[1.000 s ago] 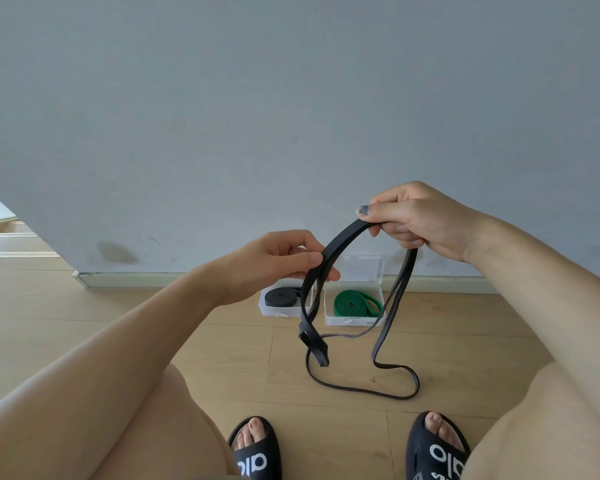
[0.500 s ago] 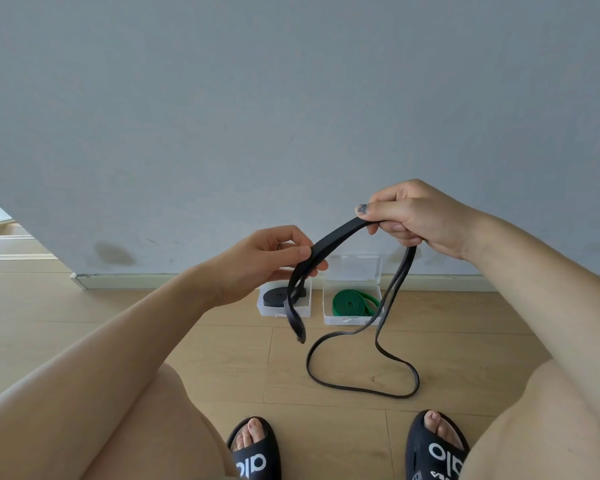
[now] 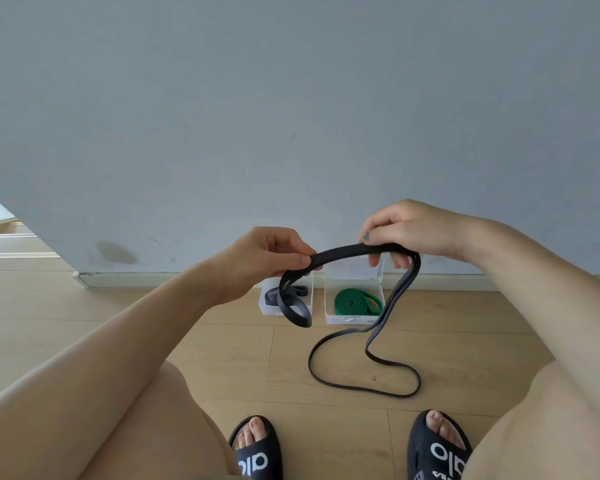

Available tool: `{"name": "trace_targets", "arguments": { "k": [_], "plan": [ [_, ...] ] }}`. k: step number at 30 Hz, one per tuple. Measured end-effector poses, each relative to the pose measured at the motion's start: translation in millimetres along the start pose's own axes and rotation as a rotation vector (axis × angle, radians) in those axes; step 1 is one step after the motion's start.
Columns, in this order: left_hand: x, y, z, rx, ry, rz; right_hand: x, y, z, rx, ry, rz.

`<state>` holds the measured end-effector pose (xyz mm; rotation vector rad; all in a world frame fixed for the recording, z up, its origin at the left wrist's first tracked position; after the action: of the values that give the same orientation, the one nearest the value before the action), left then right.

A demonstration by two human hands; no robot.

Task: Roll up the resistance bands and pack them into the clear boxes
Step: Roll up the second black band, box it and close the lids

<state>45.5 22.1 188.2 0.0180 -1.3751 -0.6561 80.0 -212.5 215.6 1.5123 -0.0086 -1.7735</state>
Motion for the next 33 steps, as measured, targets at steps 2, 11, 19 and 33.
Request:
{"name": "trace_targets", "arguments": {
  "k": [2,11,19,33],
  "plan": [
    [-0.1,-0.1,-1.9,0.013,-0.003,-0.015,-1.1,-7.7,-1.4,-0.056,-0.018,-0.034],
    [7.6,-10.1,-4.0,0.011,-0.042,-0.047,-17.4,-46.7,-17.4,-0.042,0.086,0.131],
    [12.6,-17.0,7.4,-0.132,-0.060,-0.177,-21.4,-38.7,-14.9,-0.041,0.136,0.012],
    [7.9,-3.3,4.8,0.024,-0.091,-0.306,-17.2,-26.8,-4.0,-0.039,0.068,0.052]
  ]
}}
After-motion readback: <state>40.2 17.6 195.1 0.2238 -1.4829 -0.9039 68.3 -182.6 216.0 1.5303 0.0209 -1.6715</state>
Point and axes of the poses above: each hand's wrist, its own z-axis away from the middle knuckle, its own y-axis out of the back of the hand, x = y × z, the point moved 4 cm from there along -z, towards the middle knuckle, and after that the axes turned 9 degrees about -z, right-handed, at the moved point
